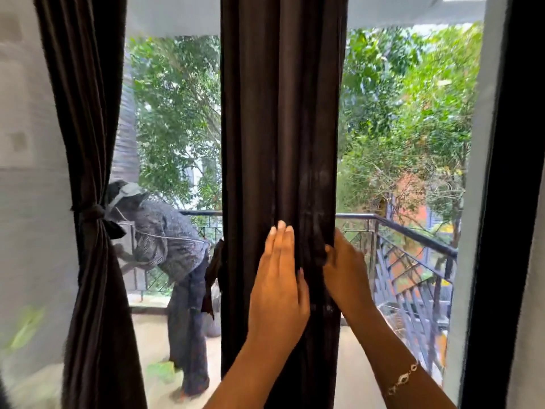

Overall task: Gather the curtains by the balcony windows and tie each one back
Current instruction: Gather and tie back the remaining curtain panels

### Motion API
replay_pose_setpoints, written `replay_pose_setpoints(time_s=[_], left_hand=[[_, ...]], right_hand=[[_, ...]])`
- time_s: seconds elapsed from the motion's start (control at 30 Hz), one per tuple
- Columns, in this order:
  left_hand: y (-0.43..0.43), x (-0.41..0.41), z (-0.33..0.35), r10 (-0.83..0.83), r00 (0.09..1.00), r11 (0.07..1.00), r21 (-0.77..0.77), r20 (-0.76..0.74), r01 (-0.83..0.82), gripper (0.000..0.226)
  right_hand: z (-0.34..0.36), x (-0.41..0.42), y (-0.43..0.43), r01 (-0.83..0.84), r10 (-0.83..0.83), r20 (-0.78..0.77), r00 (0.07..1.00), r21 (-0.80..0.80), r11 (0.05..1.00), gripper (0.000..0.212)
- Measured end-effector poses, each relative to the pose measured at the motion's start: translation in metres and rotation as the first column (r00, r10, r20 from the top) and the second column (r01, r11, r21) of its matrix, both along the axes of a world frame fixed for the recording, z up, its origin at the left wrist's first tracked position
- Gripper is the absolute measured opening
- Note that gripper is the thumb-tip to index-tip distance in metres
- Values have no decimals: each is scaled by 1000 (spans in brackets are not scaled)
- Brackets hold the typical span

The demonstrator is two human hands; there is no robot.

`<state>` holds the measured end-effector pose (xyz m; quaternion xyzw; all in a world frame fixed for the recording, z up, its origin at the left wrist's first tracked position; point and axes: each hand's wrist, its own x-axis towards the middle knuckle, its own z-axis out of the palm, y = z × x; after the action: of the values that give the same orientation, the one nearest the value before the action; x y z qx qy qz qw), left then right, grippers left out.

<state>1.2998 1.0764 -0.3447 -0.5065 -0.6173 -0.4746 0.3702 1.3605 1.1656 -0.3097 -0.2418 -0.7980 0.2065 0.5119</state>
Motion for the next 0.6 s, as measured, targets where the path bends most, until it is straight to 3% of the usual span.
replay_pose_setpoints(time_s=[0.1, 0.23, 0.47, 0.6], left_hand=[[8, 4, -6, -88, 937, 996, 37, 337, 80, 64], [18, -2, -9, -87, 863, 996, 30, 497, 83, 69], [24, -13, -12, 61, 843, 991, -130, 535, 11, 43], [23, -14, -20, 89, 852, 991, -132, 516, -24, 36]], right_hand=[[-6, -1, 0, -18, 18, -12, 1000, -18, 1000, 38], [-9, -4, -3, -18, 18, -13, 1000, 15, 1000, 31], [-14, -18, -5, -37, 38, 68, 997, -19, 999, 37], [-27, -26, -4, -67, 71, 88, 994, -50, 997, 34]])
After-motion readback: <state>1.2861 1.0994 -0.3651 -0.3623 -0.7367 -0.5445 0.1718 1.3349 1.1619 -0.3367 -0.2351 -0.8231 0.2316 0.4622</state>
